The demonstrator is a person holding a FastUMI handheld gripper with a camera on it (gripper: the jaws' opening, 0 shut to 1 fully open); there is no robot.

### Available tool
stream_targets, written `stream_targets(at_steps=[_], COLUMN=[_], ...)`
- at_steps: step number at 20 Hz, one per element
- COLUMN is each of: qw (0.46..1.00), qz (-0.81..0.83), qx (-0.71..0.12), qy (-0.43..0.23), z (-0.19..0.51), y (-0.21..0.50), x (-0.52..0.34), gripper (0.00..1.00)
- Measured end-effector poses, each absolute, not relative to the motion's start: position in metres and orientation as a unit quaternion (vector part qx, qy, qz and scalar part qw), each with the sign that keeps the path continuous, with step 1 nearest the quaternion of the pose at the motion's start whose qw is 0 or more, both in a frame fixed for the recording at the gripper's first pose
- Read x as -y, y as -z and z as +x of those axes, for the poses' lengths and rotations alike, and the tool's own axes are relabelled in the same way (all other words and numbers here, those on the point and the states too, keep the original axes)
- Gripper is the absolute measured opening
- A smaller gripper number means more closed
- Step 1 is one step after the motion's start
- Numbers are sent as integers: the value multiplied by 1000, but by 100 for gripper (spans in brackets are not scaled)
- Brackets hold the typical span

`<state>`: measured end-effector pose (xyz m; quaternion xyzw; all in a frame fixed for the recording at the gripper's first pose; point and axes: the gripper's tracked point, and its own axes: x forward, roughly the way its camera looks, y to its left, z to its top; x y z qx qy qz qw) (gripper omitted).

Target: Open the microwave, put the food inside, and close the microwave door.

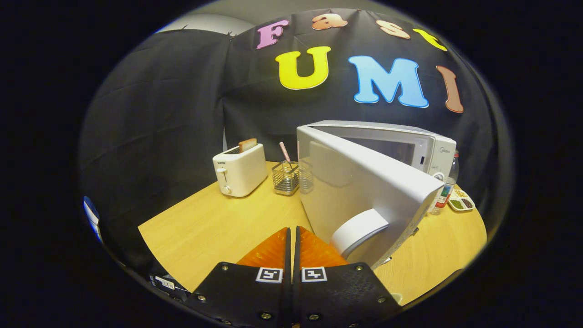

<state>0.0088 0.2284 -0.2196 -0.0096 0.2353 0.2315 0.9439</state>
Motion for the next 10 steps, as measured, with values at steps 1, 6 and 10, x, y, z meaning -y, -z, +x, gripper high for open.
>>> stream_targets(at_steps=[1,6,10], qw=[945,950,952], qz=[-11,-10,-11], qx=[-236,-237,-236], qy=[-227,-204,-194], z=[12,33,49], y=[220,222,225], x=[-220,-182,-159], gripper=[1,1,1])
